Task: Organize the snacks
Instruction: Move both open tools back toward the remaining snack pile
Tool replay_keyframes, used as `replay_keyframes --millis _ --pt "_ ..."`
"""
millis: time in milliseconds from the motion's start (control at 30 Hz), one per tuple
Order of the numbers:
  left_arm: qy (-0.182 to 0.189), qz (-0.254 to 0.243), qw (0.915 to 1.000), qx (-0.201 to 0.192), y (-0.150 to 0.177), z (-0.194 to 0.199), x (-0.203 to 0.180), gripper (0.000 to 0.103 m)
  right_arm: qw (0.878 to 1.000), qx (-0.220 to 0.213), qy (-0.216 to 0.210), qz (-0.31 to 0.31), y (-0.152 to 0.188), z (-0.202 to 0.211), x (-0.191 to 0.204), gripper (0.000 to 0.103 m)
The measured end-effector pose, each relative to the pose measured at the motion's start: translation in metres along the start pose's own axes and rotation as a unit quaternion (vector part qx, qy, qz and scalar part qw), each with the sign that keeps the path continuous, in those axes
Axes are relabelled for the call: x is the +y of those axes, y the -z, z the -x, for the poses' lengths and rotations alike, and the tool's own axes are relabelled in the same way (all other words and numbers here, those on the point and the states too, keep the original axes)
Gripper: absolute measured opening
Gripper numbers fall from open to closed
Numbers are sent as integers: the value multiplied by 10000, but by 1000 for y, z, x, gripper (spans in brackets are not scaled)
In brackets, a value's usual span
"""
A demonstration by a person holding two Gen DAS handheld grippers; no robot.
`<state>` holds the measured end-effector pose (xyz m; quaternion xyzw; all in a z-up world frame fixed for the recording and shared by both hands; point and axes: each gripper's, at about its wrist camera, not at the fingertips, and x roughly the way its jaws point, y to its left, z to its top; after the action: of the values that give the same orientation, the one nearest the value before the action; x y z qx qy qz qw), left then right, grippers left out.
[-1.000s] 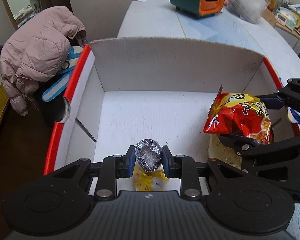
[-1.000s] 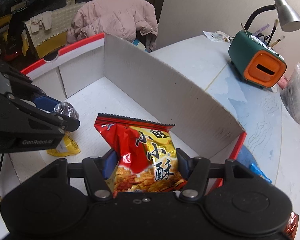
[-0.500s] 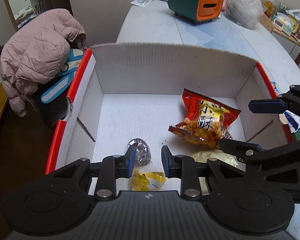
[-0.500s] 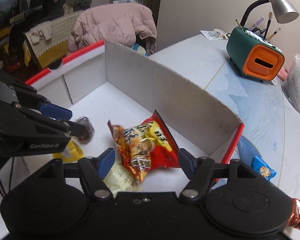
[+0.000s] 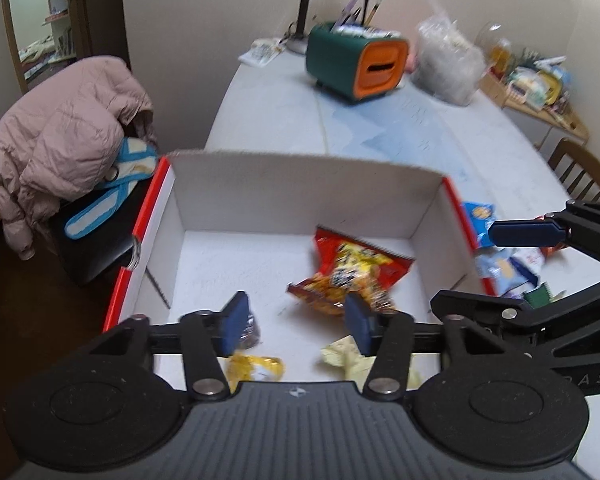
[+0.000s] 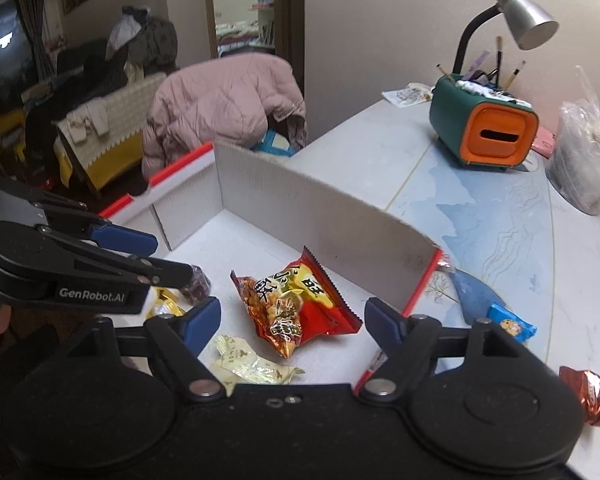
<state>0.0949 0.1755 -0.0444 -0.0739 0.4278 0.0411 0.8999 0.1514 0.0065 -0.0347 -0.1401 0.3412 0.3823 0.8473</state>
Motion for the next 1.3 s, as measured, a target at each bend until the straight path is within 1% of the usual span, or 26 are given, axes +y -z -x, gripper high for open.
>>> replay_keyframes --millis 67,167,200,267,367,467,567,633,667,700,767,900,1067,1233,1300 --pt "51 -40 10000 -71 0 7 -7 54 9999 -136 9 -43 1 11 -3 83" --pt "153 -93 9996 -207 -2 17 -17 54 9994 -329 58 -80 4 28 -7 84" --pt "188 -111 9994 -255 -2 21 -20 55 9992 -383 63 -107 5 34 -8 85" --pt "272 -135 9989 -356 -3 28 -28 59 9986 -506 81 -150 8 46 -11 90" --pt "402 -212 9976 -527 -2 39 -42 63 9974 -683 59 -230 13 64 -17 93" --pt "551 -278 9961 -623 -3 47 -57 65 9963 -777 47 -361 20 80 -27 94" --pt "686 -325 9945 -722 -4 52 -72 72 9953 -842 109 -462 30 96 -39 94" --pt "771 -384 9933 -775 -3 55 -83 73 9945 -884 170 -540 39 107 -49 95" --pt "811 -411 9927 -788 -3 55 -89 73 9940 -904 201 -582 43 112 -54 101" --pt "853 -439 9922 -794 -4 55 -95 73 9933 -931 240 -635 48 118 -59 103" --pt "939 -480 9912 -802 -4 55 -106 74 9917 -1009 280 -741 57 129 -70 103" --pt "1092 -543 9890 -842 -3 50 -129 78 9902 -1037 470 -815 76 147 -92 103" --pt "1273 -559 9873 -768 -5 40 -158 79 9878 -963 811 -916 100 164 -124 103" --pt "1249 -557 9885 -652 -9 22 -186 79 9838 -838 1104 -1135 119 174 -165 103" --pt "1183 -546 9894 -639 -10 15 -196 79 9826 -791 1193 -1185 123 174 -182 103"
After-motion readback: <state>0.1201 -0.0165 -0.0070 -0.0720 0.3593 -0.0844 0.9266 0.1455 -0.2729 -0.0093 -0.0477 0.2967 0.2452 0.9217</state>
